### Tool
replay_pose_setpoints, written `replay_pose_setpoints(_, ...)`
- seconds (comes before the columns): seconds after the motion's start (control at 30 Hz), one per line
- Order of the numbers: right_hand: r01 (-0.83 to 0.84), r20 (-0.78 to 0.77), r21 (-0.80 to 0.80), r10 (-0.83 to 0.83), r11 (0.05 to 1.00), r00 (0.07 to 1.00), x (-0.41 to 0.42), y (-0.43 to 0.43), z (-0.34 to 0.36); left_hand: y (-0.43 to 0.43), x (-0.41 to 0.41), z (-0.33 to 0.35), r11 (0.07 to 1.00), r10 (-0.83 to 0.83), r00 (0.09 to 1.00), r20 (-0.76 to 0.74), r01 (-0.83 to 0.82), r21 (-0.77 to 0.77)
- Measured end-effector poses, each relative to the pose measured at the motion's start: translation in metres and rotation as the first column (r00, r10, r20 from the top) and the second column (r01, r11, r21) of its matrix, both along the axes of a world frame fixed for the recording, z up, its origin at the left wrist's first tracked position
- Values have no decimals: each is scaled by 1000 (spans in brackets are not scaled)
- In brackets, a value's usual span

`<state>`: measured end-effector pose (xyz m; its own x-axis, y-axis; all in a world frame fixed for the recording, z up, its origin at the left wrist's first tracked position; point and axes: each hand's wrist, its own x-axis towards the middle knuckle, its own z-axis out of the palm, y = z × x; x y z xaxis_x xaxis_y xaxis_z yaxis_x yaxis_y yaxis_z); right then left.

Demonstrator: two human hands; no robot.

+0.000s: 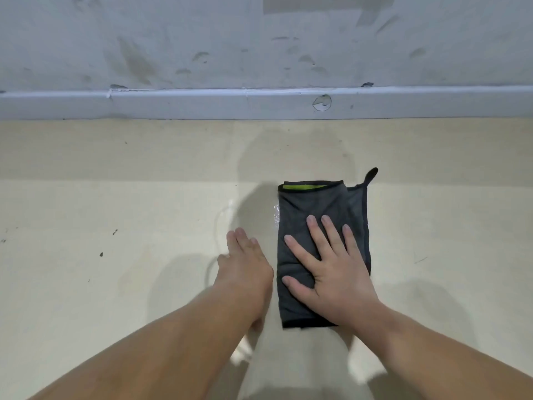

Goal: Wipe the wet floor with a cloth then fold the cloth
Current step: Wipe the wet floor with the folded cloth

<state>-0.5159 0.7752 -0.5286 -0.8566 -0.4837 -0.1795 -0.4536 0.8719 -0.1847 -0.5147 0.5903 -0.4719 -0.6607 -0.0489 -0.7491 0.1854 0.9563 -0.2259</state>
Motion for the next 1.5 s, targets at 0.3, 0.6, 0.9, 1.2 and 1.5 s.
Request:
replay_pose_setpoints(0.3,479,106,275,-521,834,847,23,16,20,-7,4,-7,998,51,999,3,-51,44)
replay_pose_setpoints(0.6,141,349,315,-252,939,903,119,16,69,-12,5,-12,995,58,996,-71,-52,89)
replay_pose_setpoints(0.9,-3,572,477,-308,879,760,76,17,175,18,11,2,999,-24,978,-205,29,24)
replay_pose_setpoints(1.2,151,570,283,-293,947,768,96,34,59,31,11,11,988,52,990,-129,-33,150)
replay_pose_setpoints(1.5,213,334,166,-258,963,907,-62,88,35,59,9,13,985,-21,990,-138,44,169)
